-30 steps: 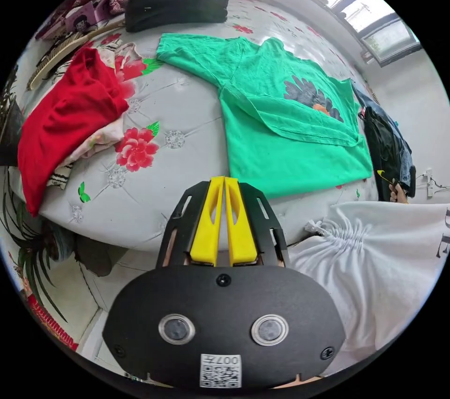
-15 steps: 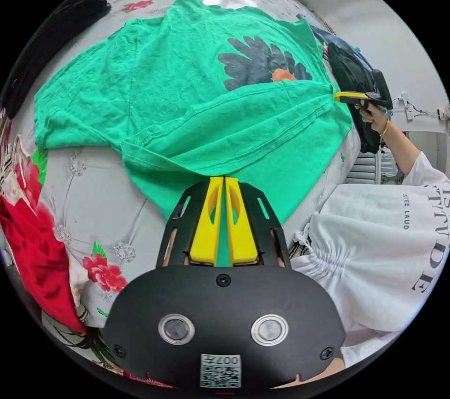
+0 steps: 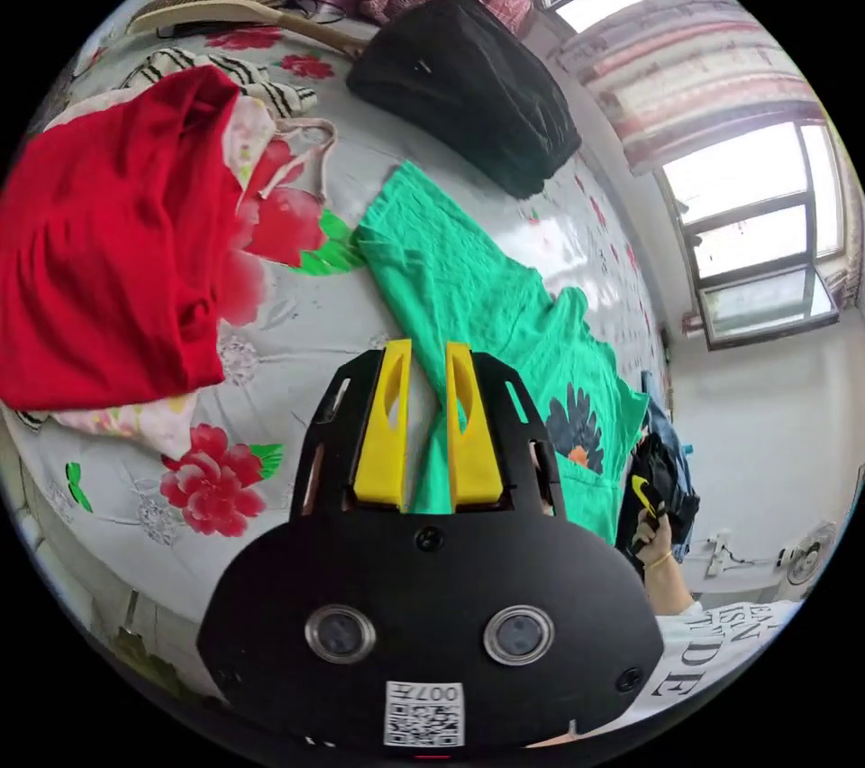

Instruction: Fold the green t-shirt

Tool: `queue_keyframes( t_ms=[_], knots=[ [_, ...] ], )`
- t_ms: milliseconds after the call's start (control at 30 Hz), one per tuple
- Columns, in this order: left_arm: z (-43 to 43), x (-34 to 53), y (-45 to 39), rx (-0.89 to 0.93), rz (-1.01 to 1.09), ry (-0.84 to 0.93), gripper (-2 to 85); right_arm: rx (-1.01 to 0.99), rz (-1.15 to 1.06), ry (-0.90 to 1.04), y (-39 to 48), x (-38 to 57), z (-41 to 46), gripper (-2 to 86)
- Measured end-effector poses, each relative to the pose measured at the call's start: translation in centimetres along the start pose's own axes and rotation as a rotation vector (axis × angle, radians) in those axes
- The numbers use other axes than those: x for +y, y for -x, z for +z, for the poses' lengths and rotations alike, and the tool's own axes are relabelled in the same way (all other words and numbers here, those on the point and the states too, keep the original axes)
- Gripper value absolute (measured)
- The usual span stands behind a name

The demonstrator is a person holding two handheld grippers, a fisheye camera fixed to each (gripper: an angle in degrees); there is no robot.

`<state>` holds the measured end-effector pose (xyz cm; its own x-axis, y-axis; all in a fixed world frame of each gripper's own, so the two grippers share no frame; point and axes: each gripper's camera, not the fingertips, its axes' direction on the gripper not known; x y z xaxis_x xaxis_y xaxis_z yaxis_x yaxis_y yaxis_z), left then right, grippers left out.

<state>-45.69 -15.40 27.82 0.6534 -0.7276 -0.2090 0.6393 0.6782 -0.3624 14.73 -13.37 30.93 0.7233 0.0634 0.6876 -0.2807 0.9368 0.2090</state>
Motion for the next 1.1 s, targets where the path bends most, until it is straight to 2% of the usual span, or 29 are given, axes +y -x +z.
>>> queue_keyframes(
  t_ms=[233, 333, 400, 433, 533, 667, 733, 800, 833, 900, 967, 1000, 1100],
  knots=[
    [2.8, -2.3, -1.0, 0.014, -0.061, -0.048, 15.5, -0.063, -0.118, 0.069, 3.1, 1.5, 1.1, -0.1],
    [4.6, -2.1, -4.0, -0.236, -0.005, -0.024, 14.3, -0.079, -0.129, 0.076, 3.2, 2.0, 1.2, -0.2],
    [5.5, -2.1, -5.2, -0.432, -0.010, 0.005, 9.5, -0.089, -0.125, 0.084, 2.8, 2.5, 1.2, -0.2],
    [5.7, -2.1, -5.3, -0.446, -0.010, 0.012, 8.2, -0.088, -0.125, 0.086, 2.7, 2.6, 1.2, -0.3],
    [5.5, -1.9, -4.6, -0.436, -0.087, 0.005, 5.3, -0.085, -0.131, 0.094, 2.3, 3.3, 1.1, -0.3],
    [2.8, 0.9, -3.2, -0.181, -0.131, -0.179, 0.3, -0.098, -0.134, 0.099, 1.8, 4.5, 0.7, -0.3],
    [1.5, 2.8, -4.3, -0.080, -0.013, -0.260, -0.4, -0.108, -0.138, 0.101, 1.5, 5.0, 0.6, -0.3],
    [0.5, 5.9, -8.1, -0.011, 0.330, -0.310, -0.7, -0.110, -0.136, 0.108, 1.2, 5.6, 0.7, -0.3],
    [0.6, 6.8, -9.2, 0.002, 0.430, -0.301, -0.7, -0.111, -0.137, 0.112, 1.1, 5.8, 0.8, -0.3],
    [2.8, 10.2, -13.4, 0.026, 0.843, -0.119, -0.7, -0.117, -0.140, 0.132, 1.0, 6.3, 1.7, -0.3],
    [5.8, 12.8, -15.1, -0.026, 1.079, 0.069, -0.6, -0.125, -0.149, 0.155, 1.3, 6.5, 2.8, -0.3],
    [8.0, 14.1, -15.2, -0.071, 1.162, 0.181, -0.4, -0.125, -0.157, 0.168, 1.6, 6.6, 3.6, -0.2],
    [10.9, 15.0, -13.9, -0.143, 1.178, 0.286, 0.7, -0.134, -0.191, 0.188, 3.1, 6.5, 5.3, -0.1]
  ],
)
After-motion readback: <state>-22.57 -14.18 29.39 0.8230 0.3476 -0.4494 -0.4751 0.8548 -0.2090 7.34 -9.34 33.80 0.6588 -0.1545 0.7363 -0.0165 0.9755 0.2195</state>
